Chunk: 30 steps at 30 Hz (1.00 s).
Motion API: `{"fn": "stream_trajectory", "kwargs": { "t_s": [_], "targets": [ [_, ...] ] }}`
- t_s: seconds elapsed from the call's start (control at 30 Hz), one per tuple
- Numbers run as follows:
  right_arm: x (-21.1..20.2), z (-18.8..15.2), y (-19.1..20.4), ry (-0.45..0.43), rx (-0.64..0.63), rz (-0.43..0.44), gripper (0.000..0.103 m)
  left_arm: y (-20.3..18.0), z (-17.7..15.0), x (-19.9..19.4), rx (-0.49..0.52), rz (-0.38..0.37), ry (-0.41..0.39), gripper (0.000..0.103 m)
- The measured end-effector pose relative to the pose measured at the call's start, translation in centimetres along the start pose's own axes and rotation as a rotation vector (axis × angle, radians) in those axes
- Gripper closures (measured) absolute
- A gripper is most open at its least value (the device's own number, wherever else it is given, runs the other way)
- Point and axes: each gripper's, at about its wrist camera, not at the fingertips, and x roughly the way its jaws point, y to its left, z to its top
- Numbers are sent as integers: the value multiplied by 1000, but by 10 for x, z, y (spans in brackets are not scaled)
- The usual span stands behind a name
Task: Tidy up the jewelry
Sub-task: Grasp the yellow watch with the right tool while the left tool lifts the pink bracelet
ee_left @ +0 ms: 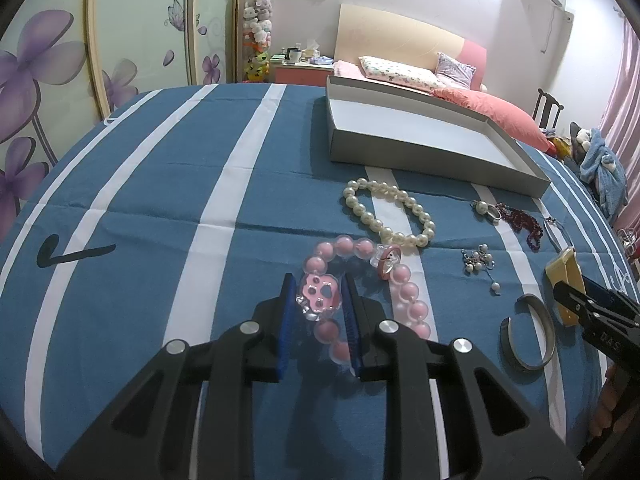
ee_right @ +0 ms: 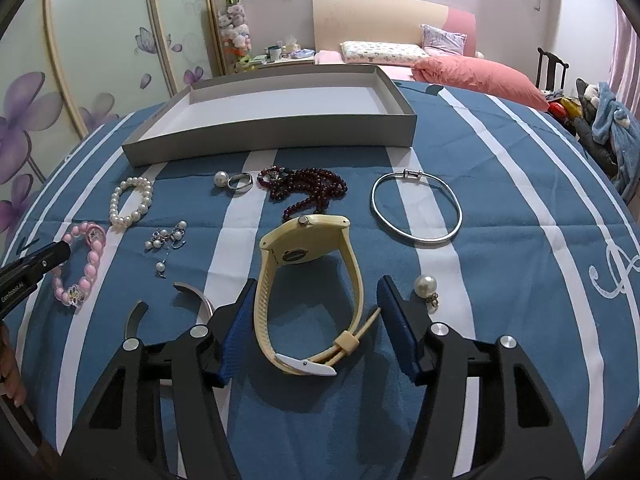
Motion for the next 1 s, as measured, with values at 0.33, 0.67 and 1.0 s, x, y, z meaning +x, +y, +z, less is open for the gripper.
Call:
{"fn": "stream_trajectory", "kwargs": {
  "t_s": [0.33,0.67,1.0],
  "targets": [
    [0,3,-4,0,8,30,61,-4,0,-5,12,-6,-18,80],
    [-16,6,-9,-87,31,70,63,-16,4,-23,47,-33,-98,80],
    [-40,18,-10,-237,38,91,63,-34,12,-45,93,-51,-212,80]
  ]
}}
